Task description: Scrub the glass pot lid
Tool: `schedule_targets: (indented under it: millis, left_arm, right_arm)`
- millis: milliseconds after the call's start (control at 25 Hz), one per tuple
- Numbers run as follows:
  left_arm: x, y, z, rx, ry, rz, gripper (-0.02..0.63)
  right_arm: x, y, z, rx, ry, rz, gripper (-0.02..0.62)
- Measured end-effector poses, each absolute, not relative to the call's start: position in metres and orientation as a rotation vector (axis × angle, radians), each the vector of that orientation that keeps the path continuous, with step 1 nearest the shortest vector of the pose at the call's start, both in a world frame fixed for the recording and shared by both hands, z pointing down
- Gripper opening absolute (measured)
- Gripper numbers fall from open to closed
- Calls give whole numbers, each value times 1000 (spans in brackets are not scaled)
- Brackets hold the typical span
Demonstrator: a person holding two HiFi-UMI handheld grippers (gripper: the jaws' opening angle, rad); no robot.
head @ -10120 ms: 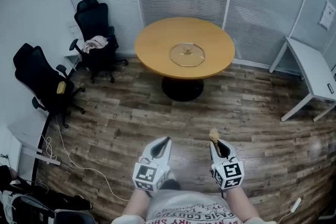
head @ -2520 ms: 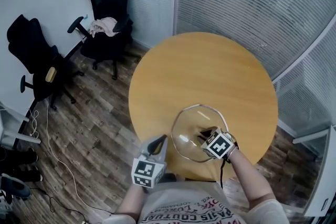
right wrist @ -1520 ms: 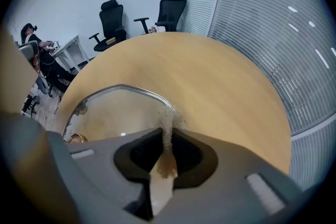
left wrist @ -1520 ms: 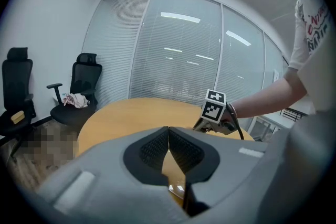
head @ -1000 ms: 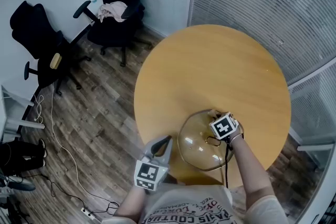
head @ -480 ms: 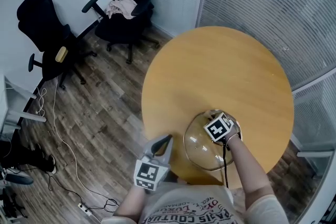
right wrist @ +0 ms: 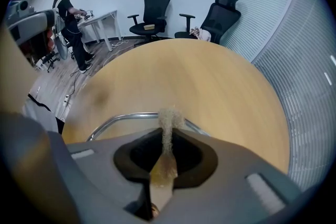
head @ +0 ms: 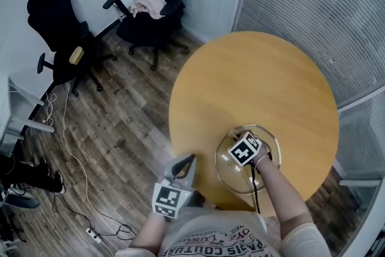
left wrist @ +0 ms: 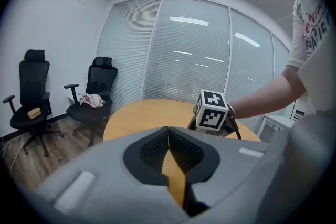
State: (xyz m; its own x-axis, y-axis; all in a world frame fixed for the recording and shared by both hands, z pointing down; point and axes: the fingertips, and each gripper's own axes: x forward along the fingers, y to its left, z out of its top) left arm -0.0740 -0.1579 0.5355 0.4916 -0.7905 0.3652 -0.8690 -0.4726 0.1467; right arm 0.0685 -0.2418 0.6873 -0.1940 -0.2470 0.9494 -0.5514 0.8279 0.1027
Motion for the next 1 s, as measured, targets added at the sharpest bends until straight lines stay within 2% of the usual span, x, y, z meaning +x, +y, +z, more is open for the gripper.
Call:
schedule_targets:
  millis: [1000]
  left_arm:
    - [-91, -110, 530, 2427, -1434, 337, 8]
  right_arm:
    - [26, -142, 686, 307, -1831, 75, 54]
